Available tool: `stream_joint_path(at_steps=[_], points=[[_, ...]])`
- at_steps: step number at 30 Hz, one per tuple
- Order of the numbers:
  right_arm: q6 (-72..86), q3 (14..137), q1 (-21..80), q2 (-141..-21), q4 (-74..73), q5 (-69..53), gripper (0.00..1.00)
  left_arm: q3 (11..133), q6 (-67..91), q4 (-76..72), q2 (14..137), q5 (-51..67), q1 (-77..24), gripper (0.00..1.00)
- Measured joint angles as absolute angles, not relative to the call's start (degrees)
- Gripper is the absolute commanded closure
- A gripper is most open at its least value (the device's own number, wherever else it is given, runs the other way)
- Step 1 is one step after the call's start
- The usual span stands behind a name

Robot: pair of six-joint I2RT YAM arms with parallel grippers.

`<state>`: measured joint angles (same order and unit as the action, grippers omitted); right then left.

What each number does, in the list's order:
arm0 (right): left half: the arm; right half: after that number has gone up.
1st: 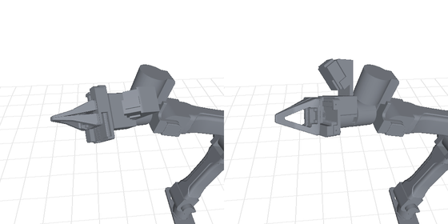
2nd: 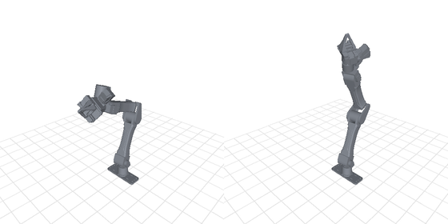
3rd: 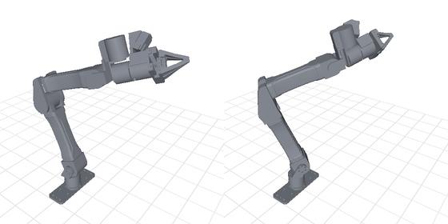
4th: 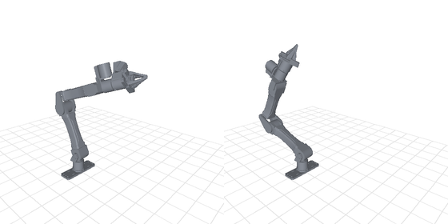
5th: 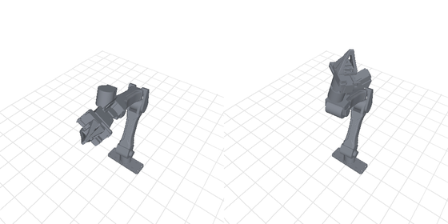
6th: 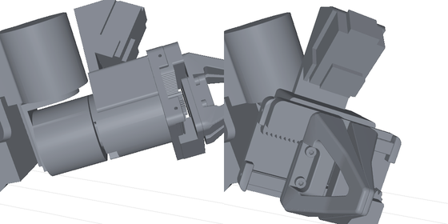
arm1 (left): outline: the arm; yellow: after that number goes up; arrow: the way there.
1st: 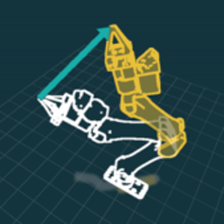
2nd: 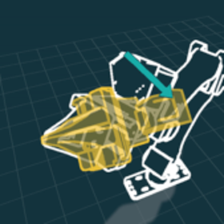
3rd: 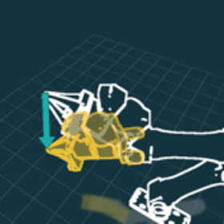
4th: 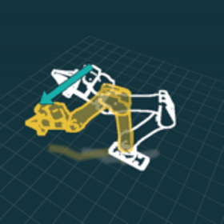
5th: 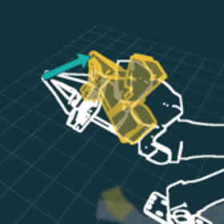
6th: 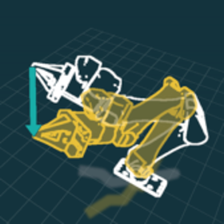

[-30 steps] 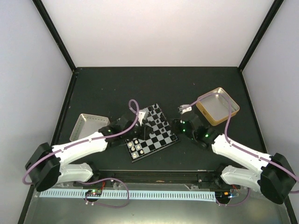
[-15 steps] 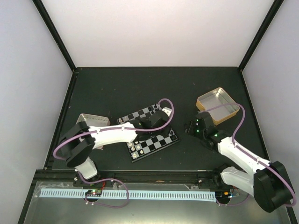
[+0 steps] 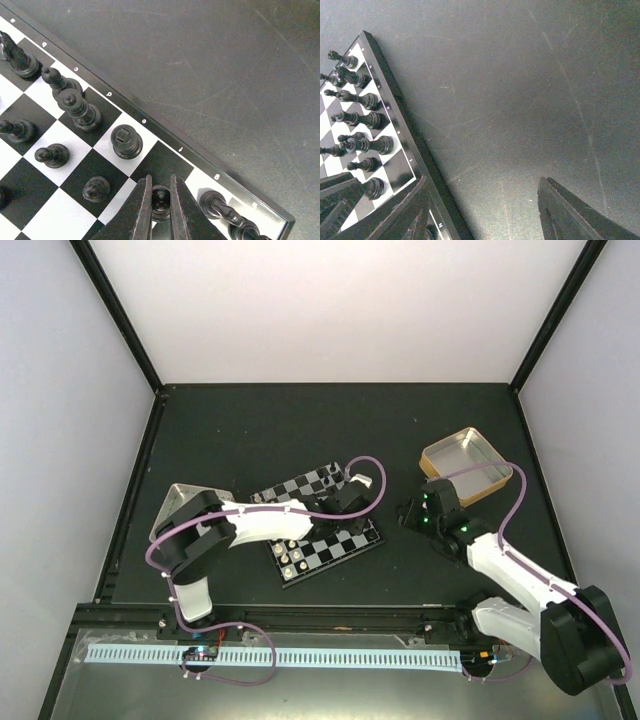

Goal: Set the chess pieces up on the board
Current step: Place the chess piece on the chessboard.

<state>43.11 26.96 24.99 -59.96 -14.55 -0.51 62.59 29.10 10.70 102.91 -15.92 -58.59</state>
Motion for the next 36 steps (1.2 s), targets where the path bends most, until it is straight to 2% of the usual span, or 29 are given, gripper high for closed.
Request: stream_joint_path(at_steps=[19,22,28,36], points=[[42.46,26.96,24.93,-62.22,-14.55,-2.15,0.41,64.75,28.69,9.23,107.44,-16.05,-58.59,0.9],[42.37,26.96,24.93,-62.43,-14.55,-2.22,0.41,64.86,28.62,8.97,107.68,-16.29,-58.59,0.86],[42.33,26.96,24.93,-62.78,-14.55,-2.63,0.41,65.25,28.42,9.04,107.9,-16.29,-58.59,0.69],[42.28,26.96,24.91,-62.74,-14.52,-3.84,0.41,64.88,28.62,10.63,104.84,-15.35,-59.02,0.66]])
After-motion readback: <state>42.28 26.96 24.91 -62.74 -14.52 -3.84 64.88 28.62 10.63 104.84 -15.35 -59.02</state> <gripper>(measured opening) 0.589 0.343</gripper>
